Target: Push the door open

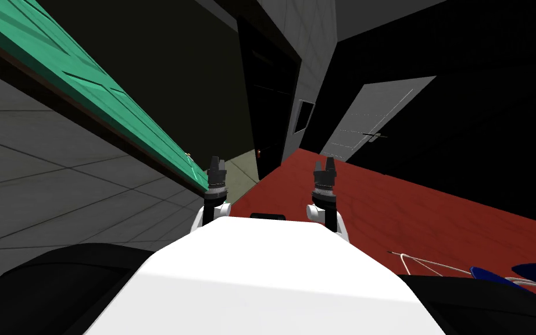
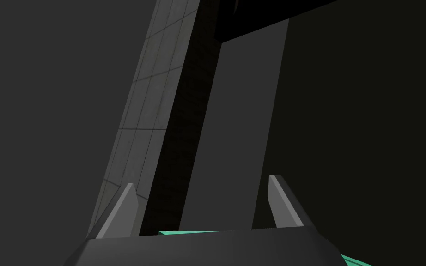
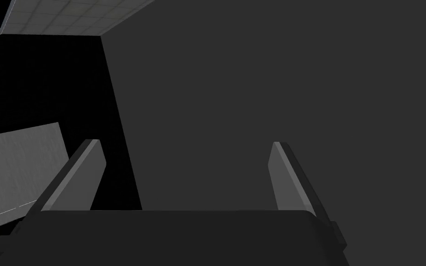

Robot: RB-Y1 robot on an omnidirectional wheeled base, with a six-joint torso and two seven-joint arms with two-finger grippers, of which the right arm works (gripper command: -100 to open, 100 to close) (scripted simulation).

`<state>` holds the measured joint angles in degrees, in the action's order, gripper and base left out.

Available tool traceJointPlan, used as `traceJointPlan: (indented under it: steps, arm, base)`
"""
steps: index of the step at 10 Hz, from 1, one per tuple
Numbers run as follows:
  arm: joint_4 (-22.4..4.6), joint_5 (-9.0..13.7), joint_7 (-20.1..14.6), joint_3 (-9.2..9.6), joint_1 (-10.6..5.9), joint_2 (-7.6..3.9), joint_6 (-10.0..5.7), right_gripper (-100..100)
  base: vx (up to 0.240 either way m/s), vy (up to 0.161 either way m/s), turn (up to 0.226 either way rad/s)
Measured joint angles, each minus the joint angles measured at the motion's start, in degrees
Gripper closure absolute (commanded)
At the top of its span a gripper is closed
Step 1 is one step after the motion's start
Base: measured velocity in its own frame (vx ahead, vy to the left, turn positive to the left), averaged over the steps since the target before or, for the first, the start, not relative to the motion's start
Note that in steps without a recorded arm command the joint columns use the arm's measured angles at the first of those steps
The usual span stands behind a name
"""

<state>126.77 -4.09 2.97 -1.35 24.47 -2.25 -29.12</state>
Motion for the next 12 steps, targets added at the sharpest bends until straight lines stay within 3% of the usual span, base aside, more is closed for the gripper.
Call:
traceJointPlan:
  steps: [6,12]
  arm:
    - [-6.4,0.5,-0.3,0.93,-2.16,-0.91,-1.21,-100]
    - [-14.6,1.3,-0.8,1.67,-5.52,-1.88,-2.38,-100]
  base:
    - [0.084,-0.025,0.098]
    - [0.089,-0.032,0.129]
